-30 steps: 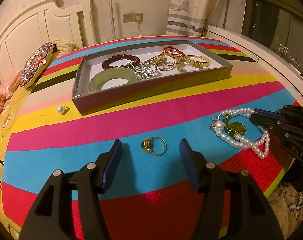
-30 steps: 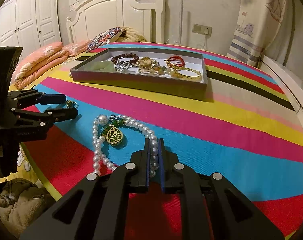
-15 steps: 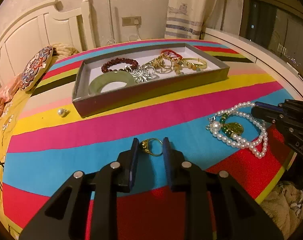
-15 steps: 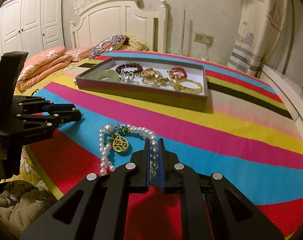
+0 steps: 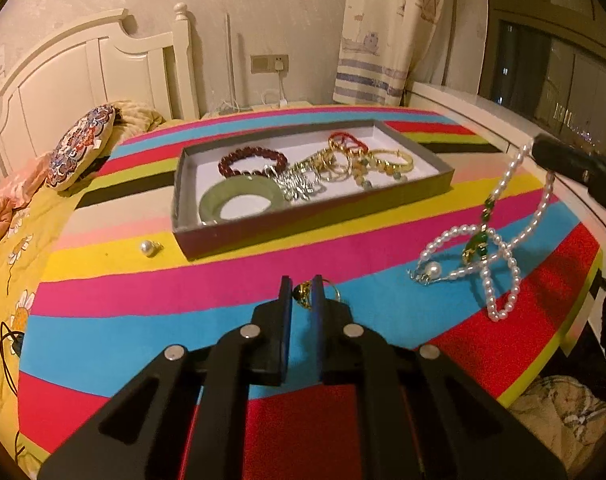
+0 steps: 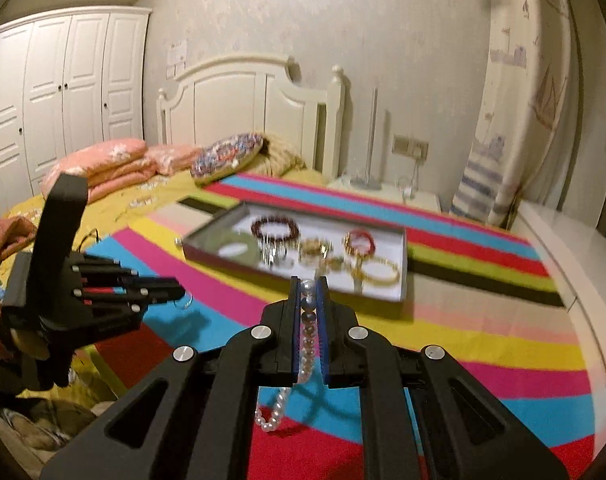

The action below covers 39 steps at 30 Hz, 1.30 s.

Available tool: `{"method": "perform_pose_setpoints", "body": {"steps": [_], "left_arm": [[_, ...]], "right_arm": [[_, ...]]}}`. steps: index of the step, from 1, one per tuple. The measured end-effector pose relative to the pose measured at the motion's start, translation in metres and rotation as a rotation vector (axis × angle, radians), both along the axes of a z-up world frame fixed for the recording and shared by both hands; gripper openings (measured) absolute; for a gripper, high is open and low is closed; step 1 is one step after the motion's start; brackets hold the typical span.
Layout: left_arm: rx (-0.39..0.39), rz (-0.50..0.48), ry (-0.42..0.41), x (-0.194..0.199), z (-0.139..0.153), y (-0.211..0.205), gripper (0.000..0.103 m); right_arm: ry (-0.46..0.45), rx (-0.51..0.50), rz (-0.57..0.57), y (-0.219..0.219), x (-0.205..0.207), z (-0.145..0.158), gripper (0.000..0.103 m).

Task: Organize jewelry
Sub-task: 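Lift the gold ring and pearl necklace over the tray and open both grippers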

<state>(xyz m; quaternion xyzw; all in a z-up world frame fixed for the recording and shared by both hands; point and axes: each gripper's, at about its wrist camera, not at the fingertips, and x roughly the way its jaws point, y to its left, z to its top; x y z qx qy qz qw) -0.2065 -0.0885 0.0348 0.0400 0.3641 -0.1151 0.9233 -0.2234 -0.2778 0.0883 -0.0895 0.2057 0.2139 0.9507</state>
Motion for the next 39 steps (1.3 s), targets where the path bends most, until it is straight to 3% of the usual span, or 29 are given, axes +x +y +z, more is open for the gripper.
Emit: {"method": "perform_pose_setpoints", "body": {"steps": [20,32,39], "left_arm": [[0.010,-0.063,-0.082,0.041,0.057,-0.021,0.009],[0.004,-0.070,-0.046,0.106,0.061,-0.034,0.009],[0.010,-0.047,0.002,0.148,0.048,-0.042,0.009]], "right_arm": [[-0.216,-0.006,-0.001,0.009,0.035,0.090,0.010],[-0.266,-0.027,-0.026,0.029,0.092,0.124,0.010],[-0.231,-0.062,-0.057,0.043,0.132,0.117,0.010]]}}
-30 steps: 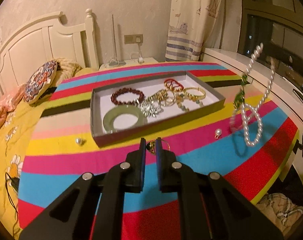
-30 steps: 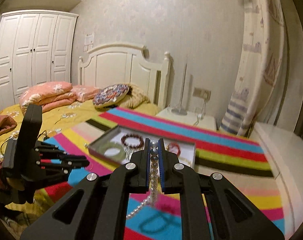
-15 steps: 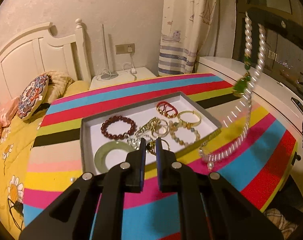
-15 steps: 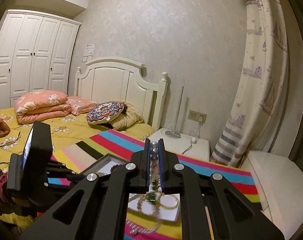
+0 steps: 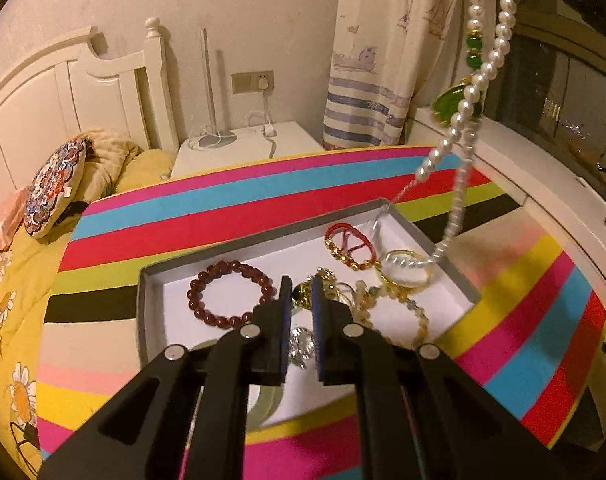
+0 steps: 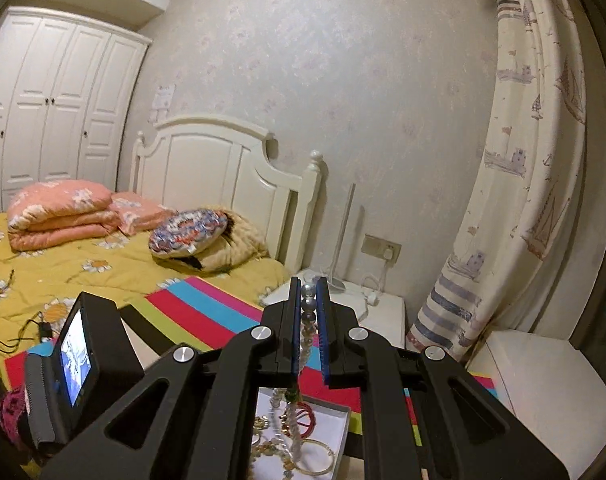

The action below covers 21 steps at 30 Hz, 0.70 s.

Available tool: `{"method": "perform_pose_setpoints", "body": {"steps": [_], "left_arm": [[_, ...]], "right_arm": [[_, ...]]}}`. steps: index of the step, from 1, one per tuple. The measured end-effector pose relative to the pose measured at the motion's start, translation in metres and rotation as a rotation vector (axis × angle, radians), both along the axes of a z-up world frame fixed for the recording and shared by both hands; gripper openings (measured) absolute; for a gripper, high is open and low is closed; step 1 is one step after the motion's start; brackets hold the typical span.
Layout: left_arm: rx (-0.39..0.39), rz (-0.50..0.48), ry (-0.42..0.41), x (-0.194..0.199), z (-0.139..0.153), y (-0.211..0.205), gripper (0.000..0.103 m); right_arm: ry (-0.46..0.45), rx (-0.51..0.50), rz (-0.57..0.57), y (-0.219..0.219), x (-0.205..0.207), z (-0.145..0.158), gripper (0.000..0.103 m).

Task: Organize jewelry
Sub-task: 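Lift the gold ring and pearl necklace over the tray and open both grippers, then withdraw both grippers from the tray toward the pearl stud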

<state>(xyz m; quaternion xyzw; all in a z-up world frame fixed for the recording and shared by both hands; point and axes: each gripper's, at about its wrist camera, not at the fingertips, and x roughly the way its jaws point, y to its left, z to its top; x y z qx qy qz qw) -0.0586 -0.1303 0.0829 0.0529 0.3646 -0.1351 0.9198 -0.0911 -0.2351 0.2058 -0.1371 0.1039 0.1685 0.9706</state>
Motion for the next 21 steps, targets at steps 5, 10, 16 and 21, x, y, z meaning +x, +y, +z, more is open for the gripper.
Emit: {"method": "perform_pose_setpoints", "body": {"steps": [5,10,16,21], "left_arm": [[0.008,0.032,0.026,0.022,-0.013,-0.003,0.009],[-0.017,0.063,0.056,0.032,-0.025,0.001,0.017],[-0.013,0.091,0.046,0.030,-0.030,0.005,0.060],[0.001,0.101,0.033,0.027,-0.029,0.008,0.070]], "right_arm": [[0.077,-0.015,-0.019,0.005,0.032,-0.021,0.010],[0.221,0.033,-0.002,-0.001,0.063,-0.050,0.011],[0.334,0.067,-0.014,-0.010,0.078,-0.078,0.035],[0.338,0.077,-0.027,-0.016,0.074,-0.082,0.044]]}}
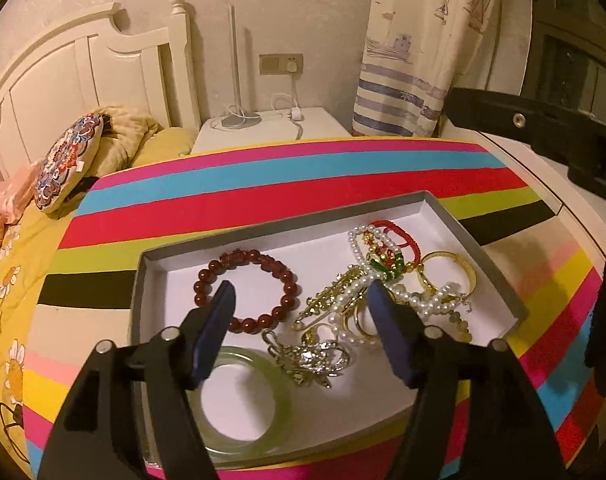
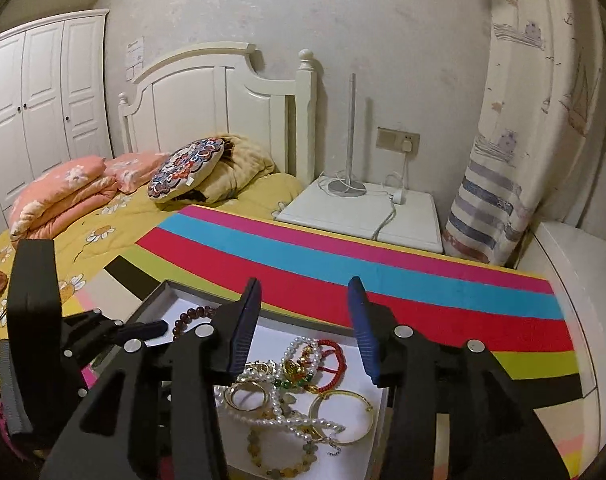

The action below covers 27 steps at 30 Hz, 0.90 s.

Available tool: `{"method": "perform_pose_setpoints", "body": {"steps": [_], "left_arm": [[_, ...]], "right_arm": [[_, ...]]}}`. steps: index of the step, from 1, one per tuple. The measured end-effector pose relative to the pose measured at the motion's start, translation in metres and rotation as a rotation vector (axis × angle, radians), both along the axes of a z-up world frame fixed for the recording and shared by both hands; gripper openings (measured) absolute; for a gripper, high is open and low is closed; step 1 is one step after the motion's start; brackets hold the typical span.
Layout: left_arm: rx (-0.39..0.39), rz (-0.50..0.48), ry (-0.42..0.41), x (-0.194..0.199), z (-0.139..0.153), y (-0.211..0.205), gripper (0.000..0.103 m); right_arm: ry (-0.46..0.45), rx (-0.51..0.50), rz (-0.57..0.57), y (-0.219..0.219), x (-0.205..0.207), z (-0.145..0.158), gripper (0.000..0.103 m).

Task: Organize jewelry
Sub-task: 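Withdraw both grippers from the tray toward the pearl stud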

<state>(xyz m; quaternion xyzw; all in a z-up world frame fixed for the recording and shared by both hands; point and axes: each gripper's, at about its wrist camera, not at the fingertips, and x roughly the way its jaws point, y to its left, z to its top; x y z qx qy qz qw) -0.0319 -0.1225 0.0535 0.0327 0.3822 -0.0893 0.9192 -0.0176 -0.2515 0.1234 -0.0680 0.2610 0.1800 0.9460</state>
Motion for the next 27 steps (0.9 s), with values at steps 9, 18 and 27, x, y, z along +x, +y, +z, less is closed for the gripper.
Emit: {"method": "perform_pose_setpoints", "body": {"steps": [9,18,27], "left_arm": [[0.028,0.019,-0.048,-0.018,0.008,0.006,0.088],[0.045,0.060,-0.098,-0.051,0.016,0.032,0.098],[0.027,0.108,-0.129,-0.094,0.019,0.092,0.100]], "right_arm": [[-0.015,0.025,0.020,-0.010,-0.028,-0.002,0.064],[0.027,0.034,0.045,-0.020,-0.073,-0.034,0.073],[0.126,0.012,0.050,-0.030,-0.101,-0.078,0.073]]}}
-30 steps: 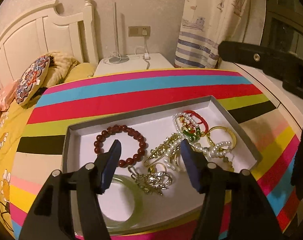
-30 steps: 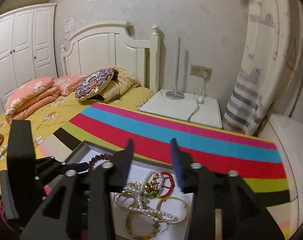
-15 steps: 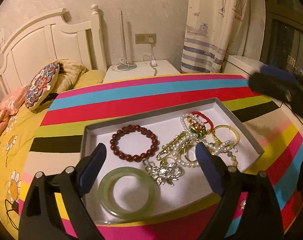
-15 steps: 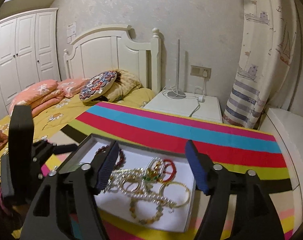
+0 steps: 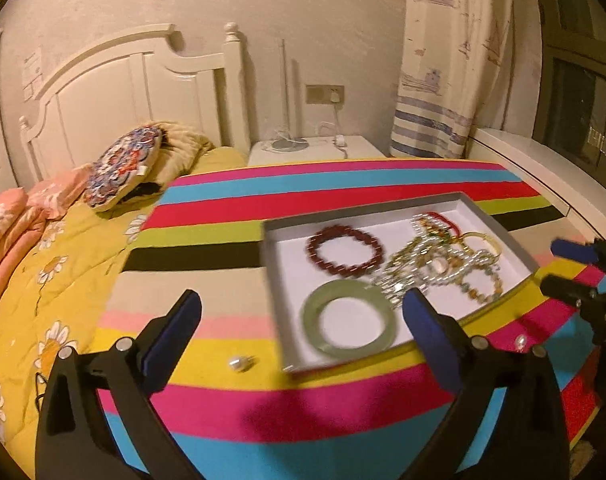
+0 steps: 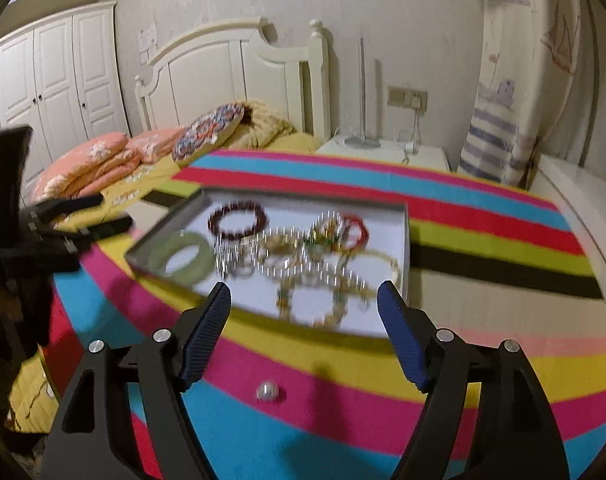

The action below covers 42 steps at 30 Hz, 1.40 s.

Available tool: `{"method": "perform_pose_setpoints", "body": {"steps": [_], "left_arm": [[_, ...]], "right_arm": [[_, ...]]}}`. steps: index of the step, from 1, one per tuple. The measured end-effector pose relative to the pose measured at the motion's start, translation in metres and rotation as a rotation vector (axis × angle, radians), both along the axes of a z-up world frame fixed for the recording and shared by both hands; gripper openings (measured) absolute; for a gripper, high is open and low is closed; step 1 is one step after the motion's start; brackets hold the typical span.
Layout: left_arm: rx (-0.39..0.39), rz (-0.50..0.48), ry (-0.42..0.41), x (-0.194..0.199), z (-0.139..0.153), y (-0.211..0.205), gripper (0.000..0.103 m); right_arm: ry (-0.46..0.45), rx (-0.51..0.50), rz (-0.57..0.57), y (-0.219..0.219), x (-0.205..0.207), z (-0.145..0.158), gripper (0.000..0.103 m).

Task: Organize jewelry
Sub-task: 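Withdraw both grippers from the tray toward the pearl stud, then grasp the white pearl stud on the blanket with the right gripper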

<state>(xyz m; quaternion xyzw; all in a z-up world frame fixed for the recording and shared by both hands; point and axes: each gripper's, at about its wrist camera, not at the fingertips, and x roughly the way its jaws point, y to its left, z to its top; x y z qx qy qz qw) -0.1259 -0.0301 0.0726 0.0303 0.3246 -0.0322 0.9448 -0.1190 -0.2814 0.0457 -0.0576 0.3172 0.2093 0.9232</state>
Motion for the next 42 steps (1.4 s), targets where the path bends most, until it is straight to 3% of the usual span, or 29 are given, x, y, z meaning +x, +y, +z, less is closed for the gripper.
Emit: {"method": "perform_pose_setpoints", "body": {"steps": [5,7,10,17,23,32,34,37,40,42], "left_arm": [[-0.006,0.028,0.009,-0.013,-0.005,0.033,0.100],[-0.009,0.031,0.026,-0.016,-0.010,0.045,0.100],[0.009,0.035,0.059,-0.019,-0.021,0.056,0.100],[0.068,-0.013,0.176,-0.008,-0.051,0.060,0.099],[0.081,-0.052,0.206,0.001,-0.059,0.057,0.092],[0.102,-0.105,0.242,0.024,-0.063,0.050,0.066],[0.094,-0.123,0.257,0.029,-0.065,0.049,0.046],[0.067,-0.156,0.261,0.030,-0.066,0.047,0.029],[0.072,-0.176,0.255,0.027,-0.067,0.042,0.014],[0.083,-0.174,0.251,0.024,-0.067,0.040,0.014]], "right_arm": [[0.065,-0.056,0.032,0.006,-0.012,-0.024,0.073],[0.047,-0.070,0.036,0.009,-0.018,-0.023,0.072],[0.091,-0.106,0.029,0.016,-0.019,-0.028,0.072],[0.156,-0.144,0.016,0.022,-0.017,-0.037,0.046],[0.185,-0.170,0.019,0.029,-0.015,-0.045,0.026],[0.187,-0.164,0.020,0.030,-0.014,-0.044,0.018],[0.187,-0.162,0.021,0.030,-0.014,-0.045,0.017],[0.186,-0.163,0.021,0.030,-0.014,-0.045,0.017],[0.184,-0.165,0.026,0.030,-0.014,-0.044,0.017],[0.183,-0.165,0.030,0.031,-0.015,-0.044,0.017]]}}
